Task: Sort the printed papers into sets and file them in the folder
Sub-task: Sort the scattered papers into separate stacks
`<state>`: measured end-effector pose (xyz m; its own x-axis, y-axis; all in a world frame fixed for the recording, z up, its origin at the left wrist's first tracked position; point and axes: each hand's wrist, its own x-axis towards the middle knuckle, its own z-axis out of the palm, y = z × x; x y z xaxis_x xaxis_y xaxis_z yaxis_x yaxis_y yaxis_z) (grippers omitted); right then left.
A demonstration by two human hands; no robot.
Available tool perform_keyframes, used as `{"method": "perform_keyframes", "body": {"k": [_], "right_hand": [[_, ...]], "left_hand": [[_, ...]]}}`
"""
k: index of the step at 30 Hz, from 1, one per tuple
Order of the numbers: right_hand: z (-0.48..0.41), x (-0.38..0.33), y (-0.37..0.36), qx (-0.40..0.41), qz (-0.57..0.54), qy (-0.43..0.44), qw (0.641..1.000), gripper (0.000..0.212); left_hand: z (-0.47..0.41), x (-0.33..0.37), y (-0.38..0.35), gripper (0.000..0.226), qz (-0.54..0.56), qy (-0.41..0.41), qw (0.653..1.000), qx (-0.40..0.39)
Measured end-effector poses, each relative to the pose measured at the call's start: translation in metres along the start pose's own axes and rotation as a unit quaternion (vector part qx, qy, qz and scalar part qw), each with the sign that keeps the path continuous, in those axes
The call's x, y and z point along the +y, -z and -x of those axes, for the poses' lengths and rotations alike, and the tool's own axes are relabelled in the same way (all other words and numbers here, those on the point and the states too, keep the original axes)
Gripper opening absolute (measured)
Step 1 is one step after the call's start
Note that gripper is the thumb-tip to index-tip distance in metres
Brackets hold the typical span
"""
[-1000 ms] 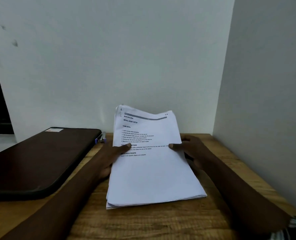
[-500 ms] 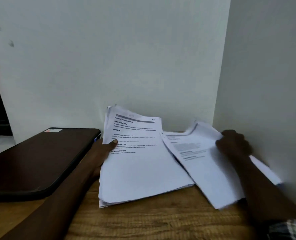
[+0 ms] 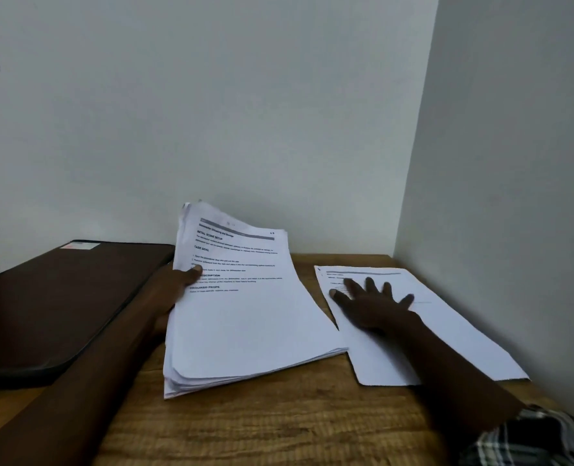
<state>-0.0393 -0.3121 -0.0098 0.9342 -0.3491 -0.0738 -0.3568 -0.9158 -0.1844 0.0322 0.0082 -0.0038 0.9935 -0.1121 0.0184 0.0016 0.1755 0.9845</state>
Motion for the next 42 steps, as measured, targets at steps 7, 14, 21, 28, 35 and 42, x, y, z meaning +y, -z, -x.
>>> {"method": "perform_keyframes", "body": {"k": [7,14,21,28,35,42], "right_hand": [[-0.011,0.013,0.002,0.069,-0.013,-0.087,0.994,0.070],[0.010,-0.031,0.019,0.101,-0.453,0.116,0.878,0.054],[0.005,-0.039,0.016,0.049,-0.553,0.097,0.826,0.029],[0.000,-0.030,0.017,0.066,-0.513,0.089,0.851,0.015],[-0.001,0.008,0.038,0.198,-0.358,-0.007,0.912,0.016],[-0.008,0.064,0.031,0.230,-0.172,-0.160,0.944,0.037]], "left_hand": [[0.008,0.002,-0.007,0.035,0.027,0.003,0.999,-0.045],[0.012,0.009,-0.007,0.046,0.076,0.027,0.993,-0.087],[0.021,0.009,-0.021,0.042,0.057,-0.006,0.992,-0.108],[0.024,0.010,-0.022,0.034,0.034,-0.037,0.995,-0.090],[0.015,0.005,-0.012,0.035,0.000,-0.024,0.999,-0.044],[0.006,0.002,-0.003,0.026,-0.025,-0.032,0.999,0.003]]}}
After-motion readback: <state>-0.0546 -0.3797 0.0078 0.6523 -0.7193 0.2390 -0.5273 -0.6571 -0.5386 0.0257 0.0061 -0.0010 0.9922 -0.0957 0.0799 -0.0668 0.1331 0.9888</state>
